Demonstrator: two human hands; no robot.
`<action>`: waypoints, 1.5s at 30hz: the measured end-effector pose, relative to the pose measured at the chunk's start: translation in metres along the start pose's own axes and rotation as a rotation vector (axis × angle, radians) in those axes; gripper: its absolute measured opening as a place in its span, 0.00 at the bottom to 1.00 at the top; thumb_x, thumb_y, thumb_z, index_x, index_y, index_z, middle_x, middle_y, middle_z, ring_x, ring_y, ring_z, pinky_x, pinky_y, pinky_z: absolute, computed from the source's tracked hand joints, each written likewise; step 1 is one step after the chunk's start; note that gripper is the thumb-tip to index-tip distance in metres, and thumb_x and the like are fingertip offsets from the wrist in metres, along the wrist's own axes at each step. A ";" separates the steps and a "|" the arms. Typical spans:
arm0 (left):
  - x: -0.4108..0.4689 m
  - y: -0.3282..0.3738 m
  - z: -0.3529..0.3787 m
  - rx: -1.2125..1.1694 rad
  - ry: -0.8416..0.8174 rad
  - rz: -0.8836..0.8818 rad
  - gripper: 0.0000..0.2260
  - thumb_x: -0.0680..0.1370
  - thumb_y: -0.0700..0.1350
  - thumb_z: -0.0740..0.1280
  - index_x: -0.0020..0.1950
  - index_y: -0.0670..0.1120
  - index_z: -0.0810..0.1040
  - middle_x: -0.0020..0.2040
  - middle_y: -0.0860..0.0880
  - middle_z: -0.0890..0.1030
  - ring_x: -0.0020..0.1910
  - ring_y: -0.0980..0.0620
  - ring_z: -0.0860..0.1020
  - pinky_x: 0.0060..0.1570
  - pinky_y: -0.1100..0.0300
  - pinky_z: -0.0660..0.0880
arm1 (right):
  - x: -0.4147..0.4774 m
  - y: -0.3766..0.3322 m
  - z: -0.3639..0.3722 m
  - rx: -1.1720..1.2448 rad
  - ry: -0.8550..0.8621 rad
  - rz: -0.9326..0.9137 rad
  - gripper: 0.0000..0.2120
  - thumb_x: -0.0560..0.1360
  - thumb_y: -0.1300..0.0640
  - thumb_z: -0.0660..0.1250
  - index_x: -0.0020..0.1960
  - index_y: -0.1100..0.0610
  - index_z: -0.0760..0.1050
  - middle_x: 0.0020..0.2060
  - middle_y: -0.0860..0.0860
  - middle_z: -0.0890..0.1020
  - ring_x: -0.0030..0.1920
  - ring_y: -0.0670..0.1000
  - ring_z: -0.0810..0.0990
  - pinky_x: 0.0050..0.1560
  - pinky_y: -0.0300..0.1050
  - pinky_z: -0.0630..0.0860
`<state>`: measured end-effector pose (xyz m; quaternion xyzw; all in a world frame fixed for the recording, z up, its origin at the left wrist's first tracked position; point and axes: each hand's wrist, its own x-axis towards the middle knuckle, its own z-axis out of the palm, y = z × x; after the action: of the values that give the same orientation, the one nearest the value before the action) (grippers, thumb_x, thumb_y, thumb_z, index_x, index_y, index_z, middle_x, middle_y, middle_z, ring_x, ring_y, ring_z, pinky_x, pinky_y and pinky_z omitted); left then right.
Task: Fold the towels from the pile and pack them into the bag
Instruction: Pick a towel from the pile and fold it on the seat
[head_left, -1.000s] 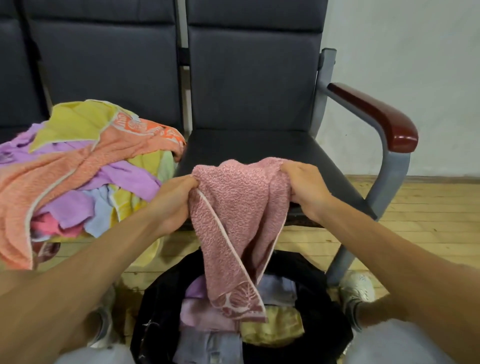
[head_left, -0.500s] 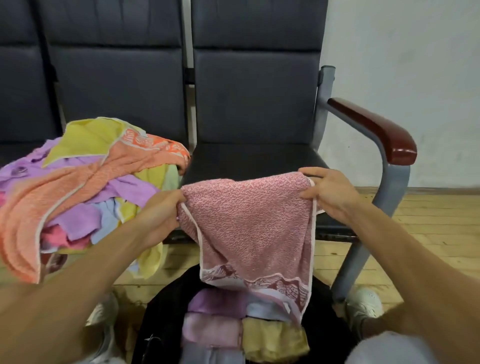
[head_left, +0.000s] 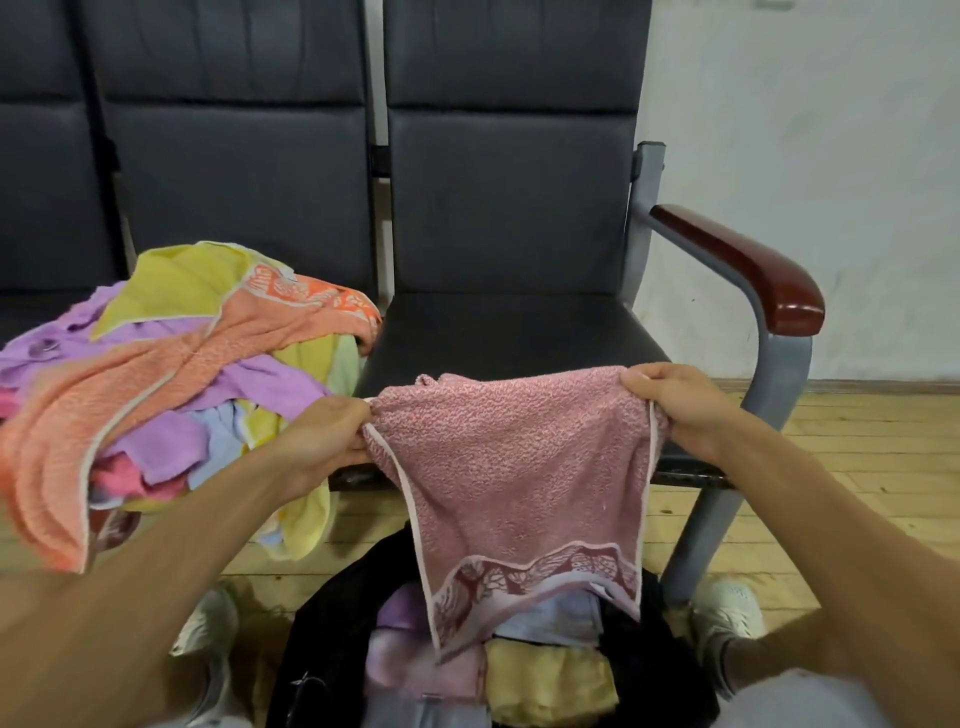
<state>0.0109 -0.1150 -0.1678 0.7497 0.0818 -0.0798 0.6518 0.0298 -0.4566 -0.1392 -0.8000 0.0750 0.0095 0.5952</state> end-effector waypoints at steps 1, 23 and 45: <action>-0.001 0.000 -0.002 0.023 -0.005 0.002 0.11 0.81 0.37 0.57 0.51 0.35 0.79 0.48 0.38 0.84 0.46 0.46 0.82 0.52 0.54 0.79 | 0.001 -0.002 -0.002 0.153 -0.022 0.037 0.13 0.81 0.58 0.62 0.60 0.66 0.78 0.45 0.59 0.80 0.42 0.52 0.79 0.43 0.47 0.78; -0.007 0.017 -0.017 -0.411 -0.135 0.241 0.11 0.78 0.32 0.61 0.58 0.38 0.78 0.49 0.42 0.84 0.45 0.48 0.83 0.43 0.56 0.81 | 0.007 -0.007 -0.003 0.391 0.039 -0.102 0.18 0.75 0.73 0.64 0.60 0.55 0.77 0.57 0.56 0.79 0.57 0.55 0.79 0.47 0.45 0.79; 0.009 0.005 -0.021 0.000 0.432 0.346 0.06 0.80 0.48 0.65 0.55 0.47 0.75 0.48 0.46 0.80 0.44 0.52 0.78 0.45 0.55 0.75 | 0.015 -0.001 -0.014 0.391 0.123 -0.014 0.11 0.83 0.59 0.58 0.62 0.56 0.76 0.53 0.57 0.78 0.49 0.53 0.78 0.48 0.46 0.78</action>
<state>0.0210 -0.0945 -0.1616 0.7521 0.0895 0.1946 0.6233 0.0440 -0.4712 -0.1361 -0.6690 0.1058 -0.0582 0.7334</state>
